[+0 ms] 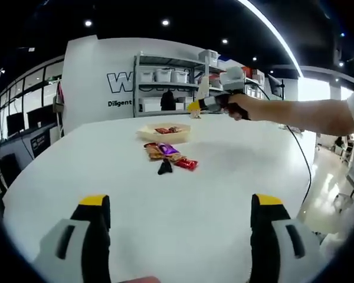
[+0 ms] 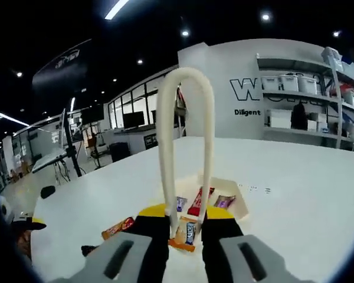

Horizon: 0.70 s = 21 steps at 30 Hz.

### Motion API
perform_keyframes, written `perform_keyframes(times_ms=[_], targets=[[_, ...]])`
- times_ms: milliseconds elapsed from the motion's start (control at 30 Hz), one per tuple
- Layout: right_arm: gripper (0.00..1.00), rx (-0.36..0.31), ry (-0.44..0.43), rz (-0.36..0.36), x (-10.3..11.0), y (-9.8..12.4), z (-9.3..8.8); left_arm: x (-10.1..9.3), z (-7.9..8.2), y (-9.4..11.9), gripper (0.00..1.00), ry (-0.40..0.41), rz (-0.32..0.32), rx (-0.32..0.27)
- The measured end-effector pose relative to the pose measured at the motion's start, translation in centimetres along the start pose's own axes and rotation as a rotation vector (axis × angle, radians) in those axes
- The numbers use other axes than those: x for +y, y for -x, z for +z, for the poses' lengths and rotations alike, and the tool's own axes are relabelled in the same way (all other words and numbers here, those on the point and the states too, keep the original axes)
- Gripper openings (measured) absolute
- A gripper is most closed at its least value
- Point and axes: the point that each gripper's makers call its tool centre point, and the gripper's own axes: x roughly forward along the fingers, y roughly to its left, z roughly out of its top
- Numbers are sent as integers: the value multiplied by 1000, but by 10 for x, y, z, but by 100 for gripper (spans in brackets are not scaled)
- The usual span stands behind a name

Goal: Place the target food into the container with the food tongs after gripping and lifting it, then release it inside without dropping or visibly crushing the food.

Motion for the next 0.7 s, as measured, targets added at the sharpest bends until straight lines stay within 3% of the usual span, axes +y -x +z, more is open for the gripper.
perform_keyframes(times_ms=[367, 600, 700], targets=[[13, 29, -3, 11, 6, -29, -18, 14, 7, 1, 98, -16, 30, 1], [13, 51, -55, 5, -5, -47, -34, 18, 9, -7, 97, -8, 42, 4], [13, 99, -20, 8, -5, -56, -47, 17, 7, -11, 97, -10, 39, 12]])
